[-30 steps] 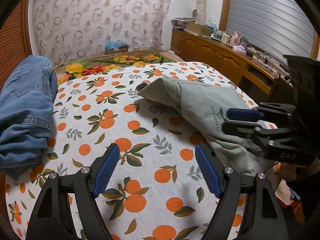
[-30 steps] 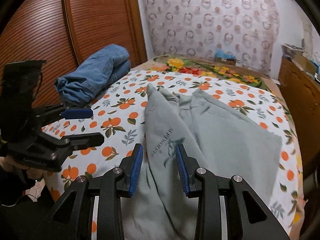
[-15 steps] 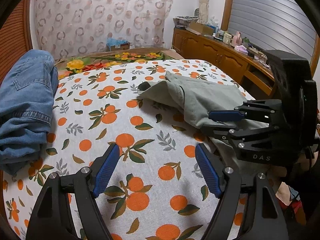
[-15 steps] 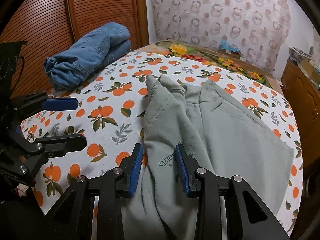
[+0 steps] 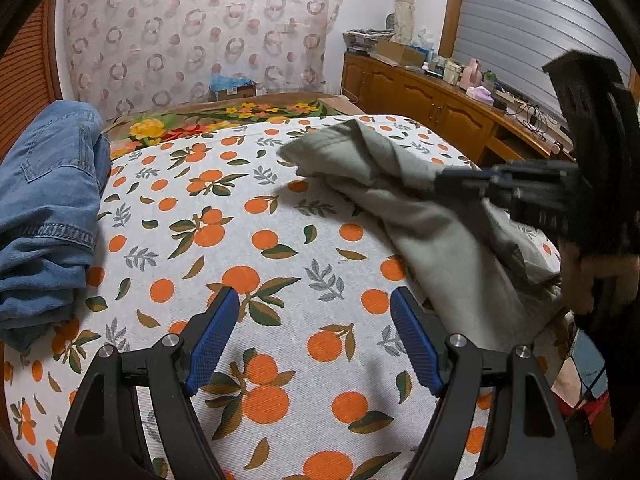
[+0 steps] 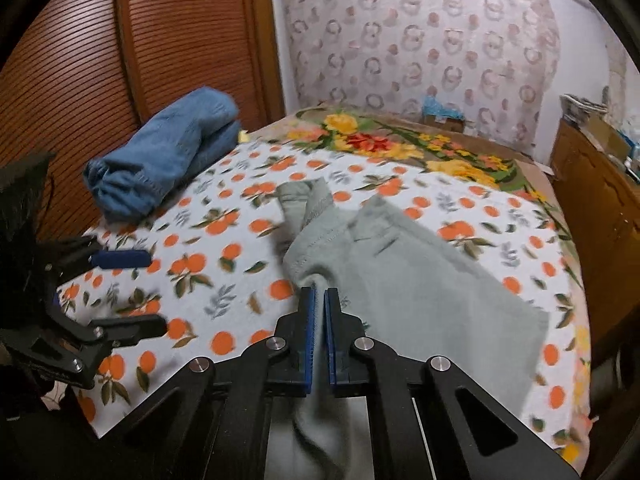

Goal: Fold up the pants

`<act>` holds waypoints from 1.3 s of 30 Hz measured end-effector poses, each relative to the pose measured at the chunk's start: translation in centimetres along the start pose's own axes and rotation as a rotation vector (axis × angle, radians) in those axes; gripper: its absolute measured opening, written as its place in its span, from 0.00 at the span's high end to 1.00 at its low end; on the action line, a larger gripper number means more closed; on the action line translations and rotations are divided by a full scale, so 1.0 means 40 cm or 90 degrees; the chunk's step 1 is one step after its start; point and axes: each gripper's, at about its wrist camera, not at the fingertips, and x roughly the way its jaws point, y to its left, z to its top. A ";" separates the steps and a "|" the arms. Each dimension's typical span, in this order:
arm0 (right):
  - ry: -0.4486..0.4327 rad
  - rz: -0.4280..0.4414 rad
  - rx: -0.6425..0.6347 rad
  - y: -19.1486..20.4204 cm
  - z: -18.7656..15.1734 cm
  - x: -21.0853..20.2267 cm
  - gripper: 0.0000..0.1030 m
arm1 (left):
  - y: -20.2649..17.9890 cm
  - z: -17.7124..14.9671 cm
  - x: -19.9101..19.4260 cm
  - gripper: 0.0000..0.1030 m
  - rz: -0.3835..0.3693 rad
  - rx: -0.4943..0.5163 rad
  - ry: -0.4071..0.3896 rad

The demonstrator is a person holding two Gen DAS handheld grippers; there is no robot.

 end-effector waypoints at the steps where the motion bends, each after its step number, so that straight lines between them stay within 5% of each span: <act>1: -0.003 -0.007 0.007 -0.014 0.002 -0.005 0.95 | -0.003 0.002 0.001 0.24 0.000 0.002 0.000; 16: -0.006 -0.142 0.114 -0.181 -0.016 -0.023 0.92 | -0.030 0.029 0.026 0.24 -0.007 0.012 0.005; 22: 0.004 -0.087 0.091 -0.167 -0.025 -0.008 0.69 | -0.040 0.045 0.049 0.24 -0.009 0.015 0.012; 28: 0.041 -0.041 0.029 -0.130 -0.044 0.034 0.68 | -0.061 0.079 0.082 0.24 -0.007 0.022 0.019; 39: 0.086 -0.057 -0.024 -0.133 -0.051 0.091 0.70 | -0.115 0.079 0.119 0.24 -0.018 0.043 0.039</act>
